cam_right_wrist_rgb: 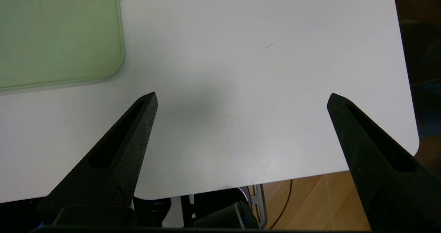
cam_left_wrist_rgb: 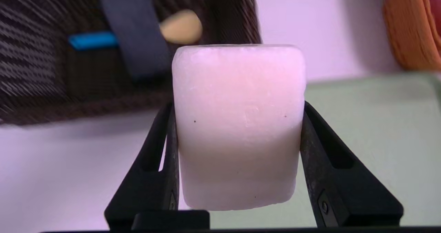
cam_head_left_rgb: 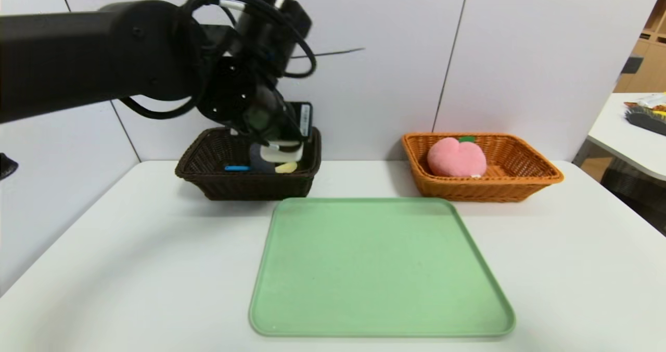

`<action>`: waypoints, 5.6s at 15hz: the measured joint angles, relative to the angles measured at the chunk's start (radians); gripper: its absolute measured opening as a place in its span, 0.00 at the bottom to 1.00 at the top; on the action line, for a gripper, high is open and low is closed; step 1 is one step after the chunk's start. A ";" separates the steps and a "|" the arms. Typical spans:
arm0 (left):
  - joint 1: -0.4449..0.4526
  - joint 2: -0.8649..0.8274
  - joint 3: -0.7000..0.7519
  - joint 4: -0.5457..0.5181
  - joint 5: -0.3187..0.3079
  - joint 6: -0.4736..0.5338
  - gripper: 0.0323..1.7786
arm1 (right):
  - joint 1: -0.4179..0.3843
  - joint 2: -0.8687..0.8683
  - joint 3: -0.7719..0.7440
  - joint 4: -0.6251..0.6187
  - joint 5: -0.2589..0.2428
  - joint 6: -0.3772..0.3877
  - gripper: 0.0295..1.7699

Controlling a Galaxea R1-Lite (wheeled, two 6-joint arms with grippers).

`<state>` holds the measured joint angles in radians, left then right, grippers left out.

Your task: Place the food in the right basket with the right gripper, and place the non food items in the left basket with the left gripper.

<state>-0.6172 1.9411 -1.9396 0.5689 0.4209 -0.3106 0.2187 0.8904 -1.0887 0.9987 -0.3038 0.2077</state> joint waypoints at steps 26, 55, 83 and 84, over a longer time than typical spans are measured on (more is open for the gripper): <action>0.333 0.279 -0.001 -0.307 -0.040 0.164 0.71 | -0.003 -0.011 0.012 0.002 -0.001 0.001 0.96; 0.521 -1.392 1.049 0.020 0.039 0.258 0.95 | -0.118 -0.600 0.209 -0.004 0.011 -0.094 0.96; 0.611 -1.944 1.940 -0.615 -0.454 0.361 0.95 | -0.223 -0.891 1.088 -1.003 0.306 -0.230 0.96; 0.611 -1.944 1.940 -0.616 -0.448 0.357 0.95 | -0.223 -0.891 1.088 -1.003 0.300 -0.220 0.96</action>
<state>-0.0062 -0.0028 0.0000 -0.0474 -0.0272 0.0460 -0.0038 -0.0004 -0.0004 -0.0043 -0.0036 -0.0123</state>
